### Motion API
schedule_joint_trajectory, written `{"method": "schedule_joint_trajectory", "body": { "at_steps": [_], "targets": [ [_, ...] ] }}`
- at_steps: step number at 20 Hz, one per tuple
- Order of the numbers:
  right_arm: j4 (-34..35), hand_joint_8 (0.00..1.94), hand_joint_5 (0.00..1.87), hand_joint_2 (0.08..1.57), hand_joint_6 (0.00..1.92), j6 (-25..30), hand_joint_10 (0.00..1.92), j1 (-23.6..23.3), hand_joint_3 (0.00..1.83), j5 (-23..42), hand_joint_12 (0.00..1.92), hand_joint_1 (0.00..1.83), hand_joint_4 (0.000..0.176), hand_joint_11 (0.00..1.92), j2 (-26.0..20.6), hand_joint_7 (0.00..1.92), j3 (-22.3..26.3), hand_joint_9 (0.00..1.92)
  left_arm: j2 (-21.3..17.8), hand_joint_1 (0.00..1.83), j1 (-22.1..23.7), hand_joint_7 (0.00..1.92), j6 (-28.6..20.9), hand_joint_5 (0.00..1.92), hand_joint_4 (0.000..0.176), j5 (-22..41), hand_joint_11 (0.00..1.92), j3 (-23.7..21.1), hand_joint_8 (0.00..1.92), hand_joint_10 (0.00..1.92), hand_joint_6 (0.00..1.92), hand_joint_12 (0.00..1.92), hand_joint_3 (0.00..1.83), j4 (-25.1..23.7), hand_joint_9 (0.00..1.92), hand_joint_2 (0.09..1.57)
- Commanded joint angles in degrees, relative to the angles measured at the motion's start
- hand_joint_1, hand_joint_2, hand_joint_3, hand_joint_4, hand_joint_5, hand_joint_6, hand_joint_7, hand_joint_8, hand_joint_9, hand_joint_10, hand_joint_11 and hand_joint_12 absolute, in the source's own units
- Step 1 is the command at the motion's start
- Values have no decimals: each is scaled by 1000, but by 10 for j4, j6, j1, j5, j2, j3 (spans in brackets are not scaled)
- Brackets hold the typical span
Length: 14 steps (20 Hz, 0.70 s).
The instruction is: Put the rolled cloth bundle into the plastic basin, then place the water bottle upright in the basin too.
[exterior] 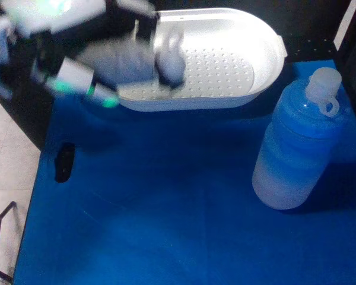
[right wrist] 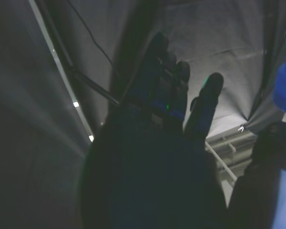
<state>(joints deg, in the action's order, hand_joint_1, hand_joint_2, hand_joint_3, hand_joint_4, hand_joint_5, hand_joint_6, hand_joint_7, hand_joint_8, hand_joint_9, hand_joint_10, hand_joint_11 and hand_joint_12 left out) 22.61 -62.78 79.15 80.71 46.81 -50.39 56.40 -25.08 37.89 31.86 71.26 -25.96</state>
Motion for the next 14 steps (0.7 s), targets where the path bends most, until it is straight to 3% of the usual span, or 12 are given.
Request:
{"method": "schedule_joint_trajectory", "body": {
  "at_steps": [1, 7, 11, 12, 14],
  "targets": [
    [1, 2, 392, 1234, 0, 6, 1, -5, 1, 73, 2, 203, 176, 319, 2, 243, -5, 234, 10, 1687, 16, 893, 13, 595, 176, 54, 1255, 8, 1921, 1921, 1921, 1921, 0, 30, 1139, 1159],
    [-1, 0, 394, 1215, 2, 6, 2, -5, 0, 73, 0, 221, 158, 298, 7, 233, -13, 225, 119, 1614, 59, 1150, 29, 883, 176, -3, 1479, 128, 1921, 1921, 1921, 1921, 26, 83, 1369, 1193],
    [-3, 0, 389, 1215, 1, 7, 3, -5, 0, 72, 5, 210, 144, 308, 16, 239, -21, 243, 196, 1681, 71, 1018, 29, 819, 176, -49, 1386, 223, 1921, 1921, 1921, 1921, 78, 114, 1220, 1147],
    [-3, 1, 387, 1213, 0, 7, 2, -5, 0, 72, 4, 222, 128, 309, 18, 242, -23, 242, 211, 1693, 74, 980, 29, 797, 176, -64, 1319, 243, 1921, 1921, 1921, 1921, 87, 116, 1155, 1132],
    [-4, 4, 387, 1214, 1, 7, 5, -6, 0, 72, 9, 230, 119, 323, 24, 252, -27, 253, 240, 1703, 82, 986, 29, 787, 176, -97, 1302, 286, 1921, 1921, 1921, 1921, 82, 119, 1157, 1106]
  ]
}}
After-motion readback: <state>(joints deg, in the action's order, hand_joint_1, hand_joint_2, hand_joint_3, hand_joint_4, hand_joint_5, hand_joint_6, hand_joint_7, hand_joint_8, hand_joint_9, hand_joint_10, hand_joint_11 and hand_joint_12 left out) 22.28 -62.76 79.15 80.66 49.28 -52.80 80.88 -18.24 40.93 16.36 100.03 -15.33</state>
